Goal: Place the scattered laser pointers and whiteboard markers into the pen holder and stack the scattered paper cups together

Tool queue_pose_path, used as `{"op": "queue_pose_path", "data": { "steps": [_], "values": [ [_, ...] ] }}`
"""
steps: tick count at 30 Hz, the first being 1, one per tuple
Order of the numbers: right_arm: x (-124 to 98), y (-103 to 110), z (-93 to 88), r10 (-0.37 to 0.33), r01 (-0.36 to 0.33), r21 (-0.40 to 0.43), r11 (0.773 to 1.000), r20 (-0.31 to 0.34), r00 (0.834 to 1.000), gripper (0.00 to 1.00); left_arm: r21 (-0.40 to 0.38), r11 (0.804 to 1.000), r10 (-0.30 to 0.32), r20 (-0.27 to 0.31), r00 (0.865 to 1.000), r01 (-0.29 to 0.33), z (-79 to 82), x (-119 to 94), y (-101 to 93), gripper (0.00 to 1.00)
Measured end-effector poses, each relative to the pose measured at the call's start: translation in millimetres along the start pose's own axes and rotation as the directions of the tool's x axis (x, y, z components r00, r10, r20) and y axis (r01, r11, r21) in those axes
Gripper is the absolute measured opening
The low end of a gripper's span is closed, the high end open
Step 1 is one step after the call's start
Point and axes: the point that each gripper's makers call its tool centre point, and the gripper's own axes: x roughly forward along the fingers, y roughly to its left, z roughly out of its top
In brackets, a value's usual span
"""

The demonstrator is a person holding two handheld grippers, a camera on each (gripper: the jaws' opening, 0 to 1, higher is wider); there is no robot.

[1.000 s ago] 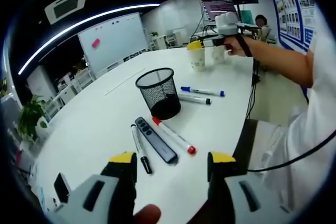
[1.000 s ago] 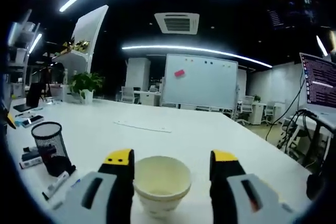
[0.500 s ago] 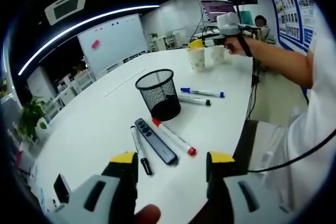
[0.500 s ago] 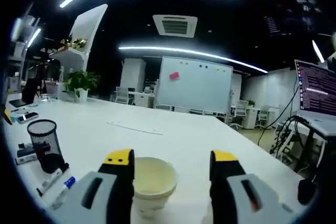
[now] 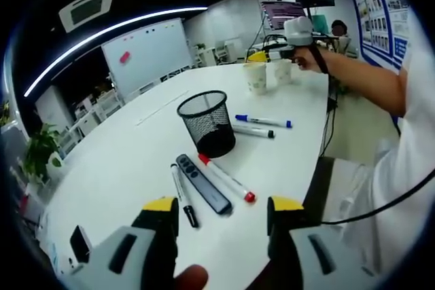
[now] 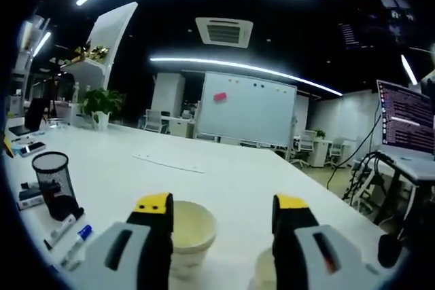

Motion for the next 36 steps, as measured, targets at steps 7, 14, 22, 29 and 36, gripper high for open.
{"op": "queue_pose_path", "data": {
  "steps": [7,14,22,29,36],
  "values": [
    [-1.3,-6.0,-2.3,-0.009,0.009,-0.001,1.0,-0.007,1.0,0.6,-0.003,1.0,-0.006,-0.001,1.0,0.006,0.3,1.4,-1.9,0.53],
    [-3.3,-11.1,-5.4,-0.02,0.02,0.009,1.0,-0.009,1.0,0.59,-0.001,1.0,0.001,0.004,1.0,-0.001,2.1,0.9,0.5,0.53],
    [-8.8,-19.8,-2.4,-0.047,0.047,0.009,0.999,-0.009,0.999,0.6,-0.005,1.0,-0.003,0.006,1.0,0.004,-2.0,3.2,3.5,0.53],
    [-12.3,-19.0,0.7,-0.057,0.057,0.0,0.998,-0.007,0.998,0.61,-0.003,1.0,-0.006,0.008,1.0,0.006,-1.9,3.6,4.5,0.53],
    [-14.2,-22.2,0.0,-0.067,0.067,-0.001,0.998,-0.013,0.998,0.62,-0.003,1.0,-0.001,0.013,1.0,0.001,-0.7,3.3,6.3,0.53]
  ]
}}
